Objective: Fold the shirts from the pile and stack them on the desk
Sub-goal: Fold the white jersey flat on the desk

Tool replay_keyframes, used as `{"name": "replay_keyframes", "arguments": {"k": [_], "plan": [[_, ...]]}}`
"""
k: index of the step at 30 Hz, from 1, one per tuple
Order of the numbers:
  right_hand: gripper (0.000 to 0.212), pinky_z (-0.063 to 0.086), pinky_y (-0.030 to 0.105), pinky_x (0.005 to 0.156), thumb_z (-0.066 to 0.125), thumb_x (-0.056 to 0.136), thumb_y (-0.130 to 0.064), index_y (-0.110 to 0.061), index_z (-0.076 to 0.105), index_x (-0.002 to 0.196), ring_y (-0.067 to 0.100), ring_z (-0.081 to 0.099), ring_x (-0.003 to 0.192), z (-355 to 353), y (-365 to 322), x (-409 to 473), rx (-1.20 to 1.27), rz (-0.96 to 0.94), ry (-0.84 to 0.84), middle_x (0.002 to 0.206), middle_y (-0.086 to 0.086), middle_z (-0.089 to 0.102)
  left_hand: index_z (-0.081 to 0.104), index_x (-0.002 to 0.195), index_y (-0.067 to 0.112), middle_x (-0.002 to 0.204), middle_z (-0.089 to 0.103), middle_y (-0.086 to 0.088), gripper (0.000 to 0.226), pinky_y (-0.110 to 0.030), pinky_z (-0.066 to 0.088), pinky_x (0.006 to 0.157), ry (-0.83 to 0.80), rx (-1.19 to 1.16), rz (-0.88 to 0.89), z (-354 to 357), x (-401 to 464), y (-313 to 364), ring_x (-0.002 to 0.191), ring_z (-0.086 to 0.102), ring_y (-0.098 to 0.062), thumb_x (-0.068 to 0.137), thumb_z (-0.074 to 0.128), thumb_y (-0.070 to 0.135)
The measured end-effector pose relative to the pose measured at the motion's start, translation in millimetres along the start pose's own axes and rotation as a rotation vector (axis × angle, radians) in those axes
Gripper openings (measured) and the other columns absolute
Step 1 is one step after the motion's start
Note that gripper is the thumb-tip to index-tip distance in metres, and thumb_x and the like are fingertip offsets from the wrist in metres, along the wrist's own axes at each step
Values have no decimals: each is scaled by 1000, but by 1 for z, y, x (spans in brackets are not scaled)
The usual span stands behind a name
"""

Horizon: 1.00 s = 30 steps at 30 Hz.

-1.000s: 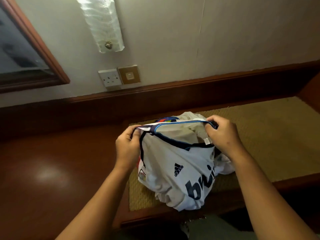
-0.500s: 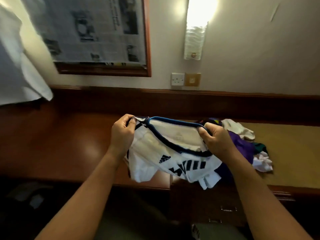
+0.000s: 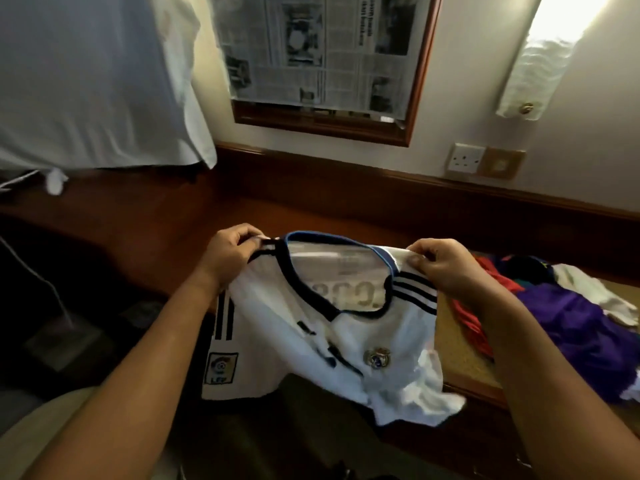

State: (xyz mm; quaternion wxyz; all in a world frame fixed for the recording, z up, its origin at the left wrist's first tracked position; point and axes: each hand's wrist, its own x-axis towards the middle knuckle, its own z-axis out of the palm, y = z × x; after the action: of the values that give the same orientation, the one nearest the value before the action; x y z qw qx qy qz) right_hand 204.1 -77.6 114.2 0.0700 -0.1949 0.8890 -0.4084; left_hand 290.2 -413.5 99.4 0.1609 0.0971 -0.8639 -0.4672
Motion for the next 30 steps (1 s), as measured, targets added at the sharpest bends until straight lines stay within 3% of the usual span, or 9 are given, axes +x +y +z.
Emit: {"name": "replay_keyframes", "arguments": {"k": [3, 8, 13, 18, 21, 22, 24, 27, 30], "plan": [[13, 53, 26, 59, 59, 94, -17, -19, 70, 88, 15, 65, 75, 12, 7, 21, 7, 10, 21, 80, 0, 68, 66, 77, 17, 83, 66, -13, 11, -29, 41, 67, -167, 90, -79, -6, 12, -15, 75, 56, -17, 79, 56, 20], [13, 56, 29, 62, 58, 94, -14, -18, 68, 88, 17, 65, 76, 35, 19, 47, 72, 67, -47, 82, 3, 67, 73, 95, 12, 92, 64, -9, 19, -34, 43, 74, -187, 482, -91, 5, 42, -47, 89, 59, -28, 89, 55, 6], [19, 49, 31, 72, 62, 89, -10, -21, 67, 75, 8, 59, 72, 57, 37, 41, 76, 87, -445, 73, -6, 65, 67, 118, 20, 101, 54, -8, 37, -37, 43, 85, -110, 729, -60, 17, 50, -78, 101, 48, -28, 90, 48, 6], [16, 51, 22, 76, 58, 92, -14, -20, 74, 93, 5, 62, 78, 81, 31, 29, 51, 179, -773, 85, -5, 71, 67, 112, 30, 90, 69, -8, 40, -31, 48, 61, -63, 555, -152, 14, 55, -76, 71, 62, -24, 90, 42, 7], [18, 53, 19, 74, 56, 95, -16, -26, 71, 91, 8, 65, 81, 92, 14, 39, 50, 210, -691, 89, -3, 72, 71, 94, 26, 82, 70, -9, 41, -27, 41, 57, -137, 261, -83, 6, 61, -70, 59, 56, -27, 78, 42, 3], [18, 51, 17, 70, 55, 96, -16, -26, 70, 92, 7, 64, 80, 97, 7, 46, 52, 203, -613, 89, -3, 71, 71, 87, 26, 82, 69, -11, 40, -28, 41, 60, -182, 144, -57, 3, 63, -65, 63, 55, -33, 73, 40, 4], [16, 49, 14, 67, 54, 96, -15, -23, 69, 99, 7, 64, 83, 109, -11, 66, 100, 176, -420, 95, -3, 70, 70, 78, 21, 82, 67, -15, 38, -30, 41, 65, -279, -41, -30, -5, 65, -53, 66, 53, -29, 70, 38, 1], [22, 50, 23, 83, 53, 97, -17, -25, 64, 114, 9, 60, 103, 133, -46, 93, 200, 140, -232, 112, -7, 64, 66, 70, 12, 71, 64, 7, 40, -15, 44, 65, -418, -133, 25, -25, 65, -36, 70, 54, -7, 78, 37, -15], [29, 49, 32, 97, 48, 97, -11, -22, 63, 120, 9, 57, 112, 164, -87, 112, 296, 102, -216, 120, -6, 62, 65, 66, 9, 66, 59, 8, 30, -14, 43, 64, -548, -154, 107, -53, 68, -25, 69, 52, -6, 74, 39, -5]]}}
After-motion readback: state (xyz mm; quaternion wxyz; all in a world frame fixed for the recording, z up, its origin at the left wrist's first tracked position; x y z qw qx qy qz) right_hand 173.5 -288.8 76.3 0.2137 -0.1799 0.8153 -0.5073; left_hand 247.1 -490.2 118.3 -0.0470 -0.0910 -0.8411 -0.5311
